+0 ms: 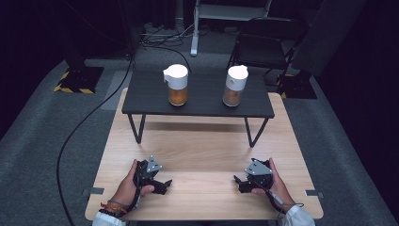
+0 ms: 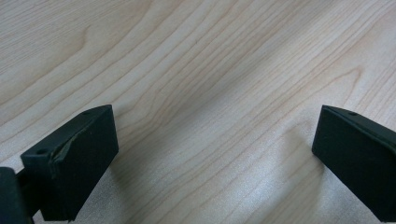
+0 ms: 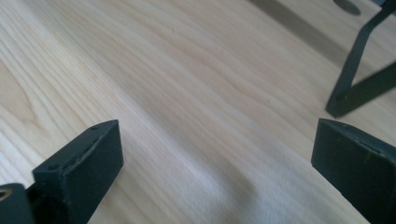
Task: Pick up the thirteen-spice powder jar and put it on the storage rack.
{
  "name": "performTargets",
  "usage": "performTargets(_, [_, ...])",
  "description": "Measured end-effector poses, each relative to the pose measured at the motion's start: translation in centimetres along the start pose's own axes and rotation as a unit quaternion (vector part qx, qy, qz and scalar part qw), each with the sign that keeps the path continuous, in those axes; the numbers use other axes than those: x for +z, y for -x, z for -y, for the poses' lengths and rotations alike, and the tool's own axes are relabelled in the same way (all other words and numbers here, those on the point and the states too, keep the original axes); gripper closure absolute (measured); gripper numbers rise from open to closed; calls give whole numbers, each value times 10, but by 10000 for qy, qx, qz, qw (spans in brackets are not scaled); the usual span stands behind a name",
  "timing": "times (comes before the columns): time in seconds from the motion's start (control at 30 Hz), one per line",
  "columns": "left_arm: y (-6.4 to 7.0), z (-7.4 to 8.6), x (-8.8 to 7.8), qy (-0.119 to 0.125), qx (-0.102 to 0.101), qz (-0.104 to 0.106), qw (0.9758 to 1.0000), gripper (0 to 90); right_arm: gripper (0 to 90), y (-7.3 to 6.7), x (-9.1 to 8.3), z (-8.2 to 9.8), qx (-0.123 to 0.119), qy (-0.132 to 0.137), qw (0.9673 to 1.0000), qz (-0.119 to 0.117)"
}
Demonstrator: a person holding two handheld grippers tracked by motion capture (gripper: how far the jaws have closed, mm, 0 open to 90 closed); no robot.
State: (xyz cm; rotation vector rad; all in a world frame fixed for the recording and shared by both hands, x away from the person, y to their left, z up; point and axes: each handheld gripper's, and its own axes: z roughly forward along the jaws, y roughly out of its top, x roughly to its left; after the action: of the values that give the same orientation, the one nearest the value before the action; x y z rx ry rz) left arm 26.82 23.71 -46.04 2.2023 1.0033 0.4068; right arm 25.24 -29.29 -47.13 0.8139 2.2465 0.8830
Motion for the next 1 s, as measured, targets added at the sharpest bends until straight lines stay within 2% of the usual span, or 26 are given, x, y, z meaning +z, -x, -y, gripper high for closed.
performTargets(0.2, [0,0,0,-3,1,-1,10000,0,19,5,-6,9,215,-10,9998,-44])
performTargets(0.4, [0,0,0,2,1,2,10000,0,18,13,-11,17,581,-65,9982,-120])
performTargets(0.53, [0,0,0,3,1,2,10000,0,17,19,-15,20,718,-128,9971,-194])
performTargets(0.73, [0,0,0,-2,1,-2,10000,0,7,35,-18,25,1014,-262,9936,-425])
performTargets(0.87, [0,0,0,0,1,-1,10000,0,3,50,-18,27,1289,-392,9888,-645])
performTargets(1.0, [0,0,0,0,0,-1,10000,0,1,53,-18,29,1282,-388,9887,-678])
